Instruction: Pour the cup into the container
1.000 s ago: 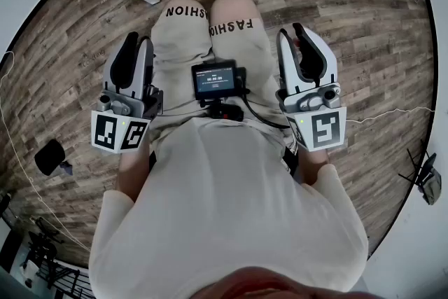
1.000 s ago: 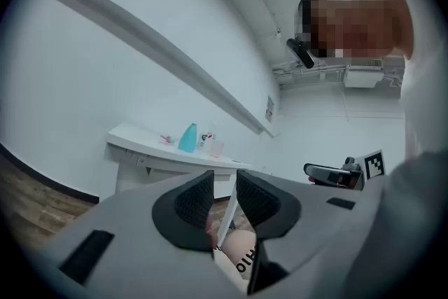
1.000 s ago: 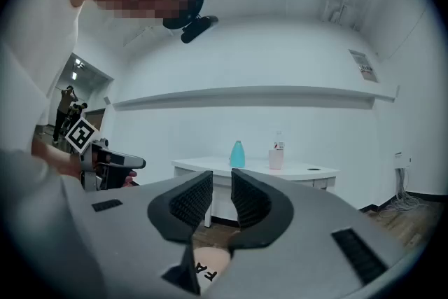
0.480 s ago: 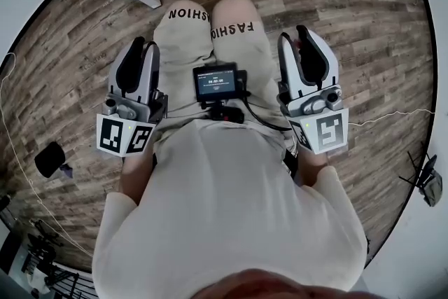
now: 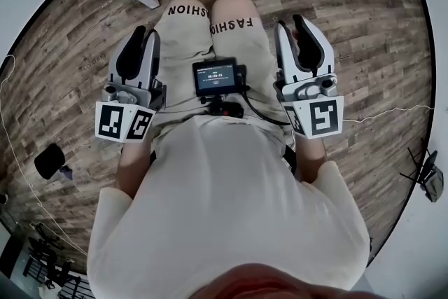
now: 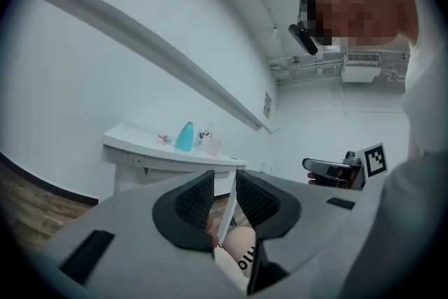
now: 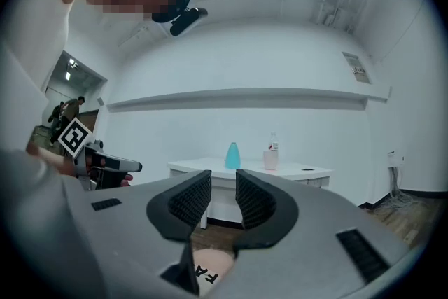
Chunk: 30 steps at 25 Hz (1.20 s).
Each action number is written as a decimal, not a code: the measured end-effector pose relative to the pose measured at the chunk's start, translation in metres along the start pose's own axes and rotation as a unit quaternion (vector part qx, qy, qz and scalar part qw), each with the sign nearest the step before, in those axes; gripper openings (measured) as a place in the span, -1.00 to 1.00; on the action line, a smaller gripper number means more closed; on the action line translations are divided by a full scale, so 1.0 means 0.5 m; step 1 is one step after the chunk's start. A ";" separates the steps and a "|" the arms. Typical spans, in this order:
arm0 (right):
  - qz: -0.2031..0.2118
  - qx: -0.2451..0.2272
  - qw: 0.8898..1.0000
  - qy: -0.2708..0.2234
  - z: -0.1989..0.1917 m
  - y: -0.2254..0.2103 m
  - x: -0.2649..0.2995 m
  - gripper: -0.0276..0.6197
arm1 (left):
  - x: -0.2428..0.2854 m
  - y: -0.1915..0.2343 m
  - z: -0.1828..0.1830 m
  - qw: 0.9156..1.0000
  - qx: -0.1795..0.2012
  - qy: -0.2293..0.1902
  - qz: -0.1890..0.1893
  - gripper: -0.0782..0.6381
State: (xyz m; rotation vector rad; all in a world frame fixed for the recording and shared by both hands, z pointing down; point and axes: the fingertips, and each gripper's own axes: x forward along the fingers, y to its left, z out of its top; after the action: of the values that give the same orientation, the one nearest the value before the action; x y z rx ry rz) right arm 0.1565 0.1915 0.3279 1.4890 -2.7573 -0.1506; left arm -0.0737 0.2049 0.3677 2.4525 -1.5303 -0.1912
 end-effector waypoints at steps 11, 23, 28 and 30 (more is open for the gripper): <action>0.000 -0.068 0.998 0.016 -0.002 0.031 0.070 -0.62 | 0.080 -0.053 0.008 0.999 0.040 0.007 -0.010 -0.49; -0.001 -0.078 0.997 0.001 0.058 0.050 0.066 -0.63 | 0.069 -0.081 0.101 0.998 0.054 -0.027 -0.018 -0.49; 0.006 -0.087 0.996 -0.009 0.081 0.063 0.064 -0.62 | 0.054 -0.081 0.124 0.997 0.059 -0.047 -0.016 -0.49; 0.009 -0.093 0.995 -0.015 0.074 0.067 0.069 -0.62 | 0.056 -0.069 0.109 0.997 0.061 -0.047 -0.014 -0.49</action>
State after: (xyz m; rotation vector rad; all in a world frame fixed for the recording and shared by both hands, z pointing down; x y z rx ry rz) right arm 0.1078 0.1842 0.2927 1.4265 -2.6906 -0.4209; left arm -0.0444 0.1871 0.3065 2.5942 -1.5915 -0.2292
